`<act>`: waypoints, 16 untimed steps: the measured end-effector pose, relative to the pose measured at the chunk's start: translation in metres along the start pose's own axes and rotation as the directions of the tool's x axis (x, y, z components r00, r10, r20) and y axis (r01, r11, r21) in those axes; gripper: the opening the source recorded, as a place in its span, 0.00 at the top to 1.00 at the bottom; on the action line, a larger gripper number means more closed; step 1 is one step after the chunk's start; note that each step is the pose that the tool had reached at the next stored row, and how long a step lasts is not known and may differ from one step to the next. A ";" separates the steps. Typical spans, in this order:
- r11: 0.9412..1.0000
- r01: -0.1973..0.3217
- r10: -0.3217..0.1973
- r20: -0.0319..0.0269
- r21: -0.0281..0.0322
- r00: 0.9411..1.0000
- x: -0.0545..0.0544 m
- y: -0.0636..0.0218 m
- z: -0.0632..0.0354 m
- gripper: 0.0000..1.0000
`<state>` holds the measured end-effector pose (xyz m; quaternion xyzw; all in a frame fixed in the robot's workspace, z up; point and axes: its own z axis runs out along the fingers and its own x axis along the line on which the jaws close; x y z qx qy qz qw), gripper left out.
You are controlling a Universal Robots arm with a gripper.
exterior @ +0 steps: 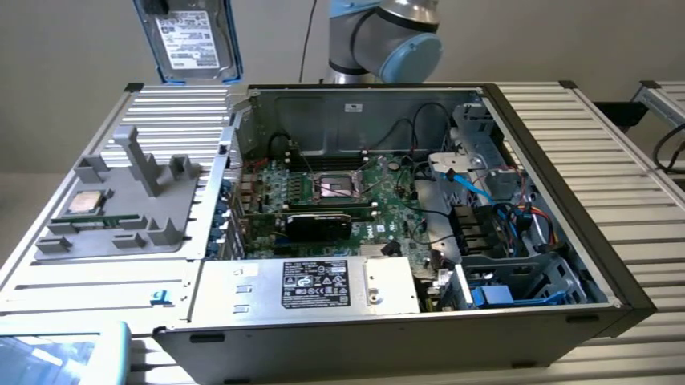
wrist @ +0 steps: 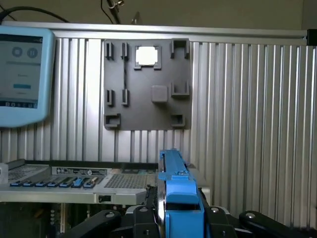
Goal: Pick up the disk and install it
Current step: 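Pick up the disk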
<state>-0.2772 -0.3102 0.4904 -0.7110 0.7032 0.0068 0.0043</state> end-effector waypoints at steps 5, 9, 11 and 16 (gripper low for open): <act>1.000 0.000 0.000 0.000 0.000 1.000 0.011 -0.0136 -0.0002 0.63; 1.000 0.000 0.000 0.000 0.000 1.000 0.020 -0.0279 -0.0004 0.63; 1.000 0.000 0.000 0.000 0.000 1.000 0.024 -0.0352 -0.0005 0.63; 1.000 0.000 0.000 0.000 0.000 1.000 0.035 -0.0534 -0.0007 0.63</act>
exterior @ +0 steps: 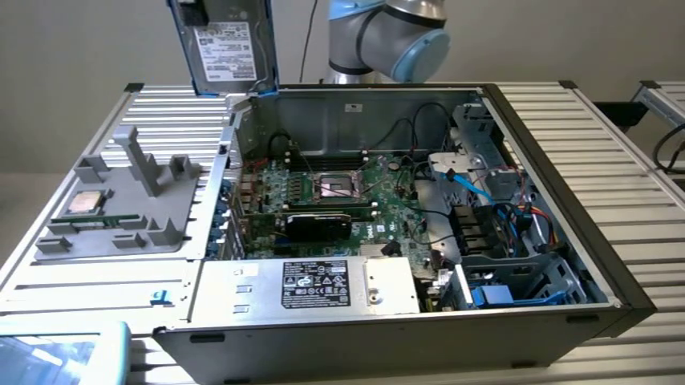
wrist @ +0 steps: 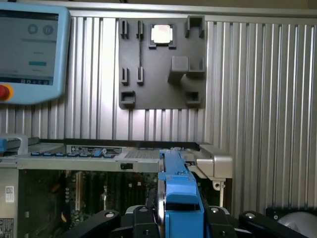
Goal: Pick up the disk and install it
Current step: 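Pick up the disk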
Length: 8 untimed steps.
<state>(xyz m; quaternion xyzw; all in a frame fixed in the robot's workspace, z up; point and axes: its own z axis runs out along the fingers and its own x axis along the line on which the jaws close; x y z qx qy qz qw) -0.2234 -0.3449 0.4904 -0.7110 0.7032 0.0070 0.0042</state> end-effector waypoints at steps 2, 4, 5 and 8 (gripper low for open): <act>1.000 0.000 0.000 0.000 0.000 1.000 0.005 -0.0072 -0.0001 0.63; 1.000 0.000 0.000 0.000 -0.001 1.000 0.009 -0.0143 -0.0002 0.63; 1.000 0.000 0.000 0.000 -0.001 1.000 0.011 -0.0180 -0.0002 0.63; 1.000 0.000 0.000 0.000 -0.002 1.000 0.018 -0.0285 -0.0004 0.63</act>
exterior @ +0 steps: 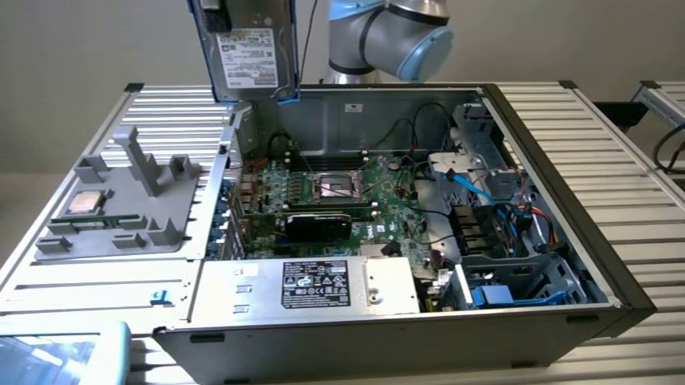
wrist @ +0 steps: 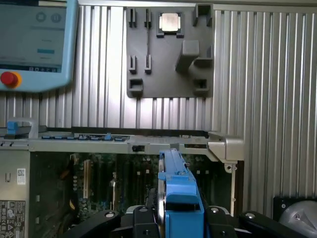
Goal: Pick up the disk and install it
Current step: 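Pick up the disk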
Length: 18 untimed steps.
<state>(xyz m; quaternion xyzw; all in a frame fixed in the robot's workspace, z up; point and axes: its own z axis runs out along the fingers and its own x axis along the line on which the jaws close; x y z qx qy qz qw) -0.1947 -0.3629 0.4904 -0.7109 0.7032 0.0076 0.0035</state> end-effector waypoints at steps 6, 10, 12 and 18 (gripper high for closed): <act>1.000 0.000 0.000 0.000 -0.002 1.000 0.012 -0.0203 -0.0002 0.63; 1.000 0.000 0.000 0.000 -0.005 1.000 0.018 -0.0337 -0.0005 0.63; 1.000 0.000 0.000 0.000 -0.006 1.000 0.021 -0.0409 -0.0006 0.63; 1.000 0.000 0.000 0.000 -0.011 1.000 0.029 -0.0617 -0.0008 0.63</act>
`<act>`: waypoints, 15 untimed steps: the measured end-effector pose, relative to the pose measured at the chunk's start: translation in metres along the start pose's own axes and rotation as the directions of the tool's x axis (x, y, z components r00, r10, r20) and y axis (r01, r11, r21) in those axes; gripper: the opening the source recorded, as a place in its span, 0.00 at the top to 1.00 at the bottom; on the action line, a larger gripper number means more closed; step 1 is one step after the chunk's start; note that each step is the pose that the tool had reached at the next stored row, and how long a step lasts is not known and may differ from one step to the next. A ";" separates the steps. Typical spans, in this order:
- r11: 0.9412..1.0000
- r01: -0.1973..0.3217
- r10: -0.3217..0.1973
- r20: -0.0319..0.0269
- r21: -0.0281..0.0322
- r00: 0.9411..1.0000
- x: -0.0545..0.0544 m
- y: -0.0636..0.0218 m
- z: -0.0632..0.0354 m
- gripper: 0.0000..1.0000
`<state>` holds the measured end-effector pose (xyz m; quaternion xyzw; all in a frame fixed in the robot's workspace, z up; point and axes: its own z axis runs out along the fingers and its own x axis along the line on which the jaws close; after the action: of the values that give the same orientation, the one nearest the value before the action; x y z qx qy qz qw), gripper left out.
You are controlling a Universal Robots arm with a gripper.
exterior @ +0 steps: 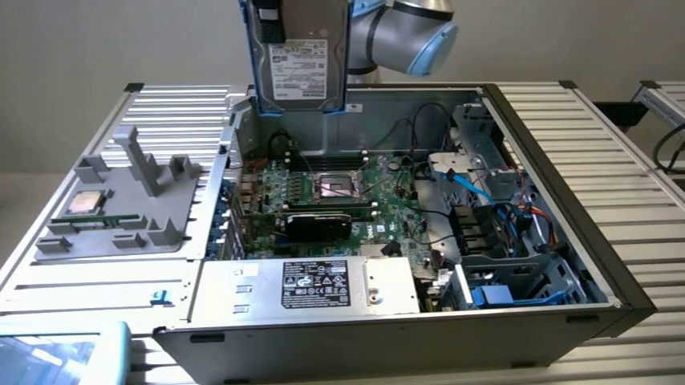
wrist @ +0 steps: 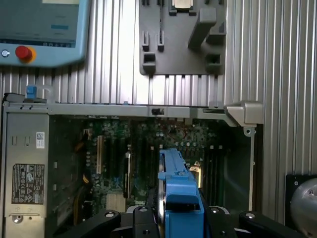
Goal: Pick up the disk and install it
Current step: 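Pick up the disk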
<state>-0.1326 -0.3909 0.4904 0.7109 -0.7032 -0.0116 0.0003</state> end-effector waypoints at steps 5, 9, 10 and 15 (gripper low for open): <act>1.000 0.000 0.000 0.000 -0.004 1.000 0.006 -0.0157 -0.0003 0.63; 1.000 0.000 0.000 0.001 -0.004 1.000 0.012 -0.0283 -0.0006 0.63; 1.000 0.000 0.000 0.001 -0.004 1.000 0.014 -0.0321 -0.0007 0.63; 1.000 0.000 0.000 0.002 -0.004 1.000 0.024 -0.0517 -0.0012 0.63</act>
<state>-0.0806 -0.4144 0.4904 0.7109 -0.7032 -0.0136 0.0013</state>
